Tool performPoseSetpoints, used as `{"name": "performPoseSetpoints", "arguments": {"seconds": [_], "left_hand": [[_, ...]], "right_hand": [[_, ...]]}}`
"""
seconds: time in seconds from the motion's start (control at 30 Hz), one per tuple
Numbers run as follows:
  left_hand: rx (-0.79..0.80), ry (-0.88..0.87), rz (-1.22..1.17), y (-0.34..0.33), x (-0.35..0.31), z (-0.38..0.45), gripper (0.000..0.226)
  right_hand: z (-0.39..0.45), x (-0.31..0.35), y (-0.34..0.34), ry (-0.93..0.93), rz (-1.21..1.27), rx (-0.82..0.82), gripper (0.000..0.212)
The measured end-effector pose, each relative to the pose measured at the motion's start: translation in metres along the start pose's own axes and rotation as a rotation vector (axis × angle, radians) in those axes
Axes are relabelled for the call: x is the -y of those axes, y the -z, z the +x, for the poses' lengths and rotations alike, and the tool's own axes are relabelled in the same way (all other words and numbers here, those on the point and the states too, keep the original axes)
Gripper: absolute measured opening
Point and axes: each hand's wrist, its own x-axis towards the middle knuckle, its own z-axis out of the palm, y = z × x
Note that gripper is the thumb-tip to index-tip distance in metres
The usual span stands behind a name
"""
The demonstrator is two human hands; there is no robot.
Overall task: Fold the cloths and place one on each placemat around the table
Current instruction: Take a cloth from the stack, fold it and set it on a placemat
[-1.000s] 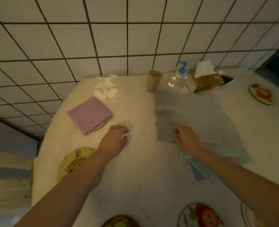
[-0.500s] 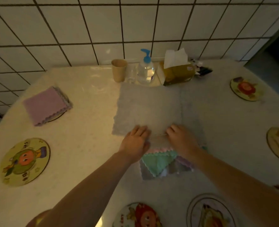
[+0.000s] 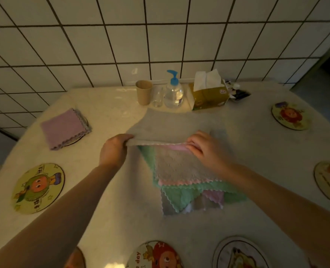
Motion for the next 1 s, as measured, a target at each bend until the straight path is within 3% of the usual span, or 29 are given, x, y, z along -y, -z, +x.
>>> {"name": "performPoseSetpoints", "arguments": {"seconds": [0.17,0.33,0.43,0.6,0.77,0.9,1.0], "left_hand": [[-0.077,-0.151,-0.078,0.06,0.026,-0.021,0.053],[-0.116,-0.264,0.013,0.106,0.062,-0.068,0.037],[-0.106,-0.221,0.028,0.128,0.082,-0.105,0.035],[0.053,-0.194,0.014,0.124,0.12,-0.198,0.036],[0.309,-0.183,0.001,0.1,0.15,-0.302,0.054],[0.356,-0.254,0.016,0.096,0.155,-0.348,0.052],[0.38,-0.098,-0.13,0.102,0.15,-0.36,0.04]], "right_hand": [[-0.004,0.041,-0.009,0.007,0.018,-0.083,0.008],[-0.013,0.093,-0.044,-0.09,0.194,-0.109,0.012],[-0.02,0.132,-0.054,-0.107,0.251,-0.103,0.015],[-0.082,0.176,-0.077,-0.149,0.174,0.076,0.01],[-0.178,0.198,-0.108,-0.248,0.105,0.385,0.014],[-0.241,0.204,-0.123,-0.265,0.133,0.414,0.014],[-0.266,0.21,-0.125,-0.287,0.168,0.435,0.013]]}}
